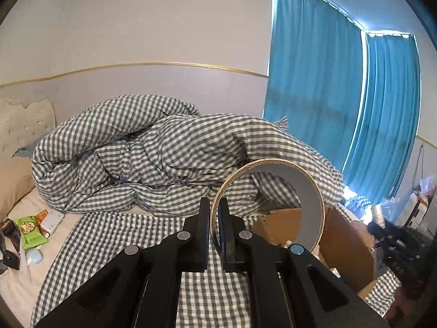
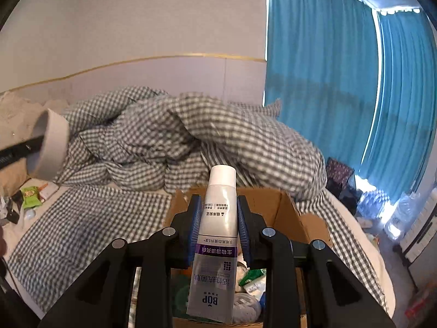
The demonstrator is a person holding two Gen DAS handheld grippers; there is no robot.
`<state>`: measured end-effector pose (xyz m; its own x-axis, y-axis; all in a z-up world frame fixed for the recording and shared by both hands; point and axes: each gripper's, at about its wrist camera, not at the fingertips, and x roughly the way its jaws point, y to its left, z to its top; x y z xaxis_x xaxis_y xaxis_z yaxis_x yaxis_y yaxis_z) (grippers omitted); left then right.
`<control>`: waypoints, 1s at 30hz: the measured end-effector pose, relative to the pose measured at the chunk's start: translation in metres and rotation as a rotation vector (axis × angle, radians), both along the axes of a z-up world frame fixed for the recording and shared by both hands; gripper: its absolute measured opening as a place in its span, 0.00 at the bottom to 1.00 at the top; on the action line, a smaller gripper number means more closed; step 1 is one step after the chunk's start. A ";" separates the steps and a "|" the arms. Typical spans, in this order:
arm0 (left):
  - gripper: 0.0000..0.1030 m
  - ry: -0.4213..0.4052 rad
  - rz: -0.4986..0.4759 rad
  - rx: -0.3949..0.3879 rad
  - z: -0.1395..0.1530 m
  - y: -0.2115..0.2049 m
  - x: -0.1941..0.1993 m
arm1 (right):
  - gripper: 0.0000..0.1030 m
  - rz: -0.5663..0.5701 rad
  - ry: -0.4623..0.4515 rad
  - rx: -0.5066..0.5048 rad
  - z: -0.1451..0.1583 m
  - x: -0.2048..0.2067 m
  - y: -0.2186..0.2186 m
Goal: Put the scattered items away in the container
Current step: 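Carry the tape roll and white tube over the box with both tools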
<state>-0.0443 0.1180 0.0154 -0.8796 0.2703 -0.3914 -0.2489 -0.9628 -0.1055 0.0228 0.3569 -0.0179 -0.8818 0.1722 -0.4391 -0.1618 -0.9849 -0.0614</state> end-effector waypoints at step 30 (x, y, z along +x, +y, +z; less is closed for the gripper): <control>0.06 -0.111 -0.249 -0.040 -0.048 0.174 -0.022 | 0.97 -0.213 0.064 0.007 -0.001 0.076 0.096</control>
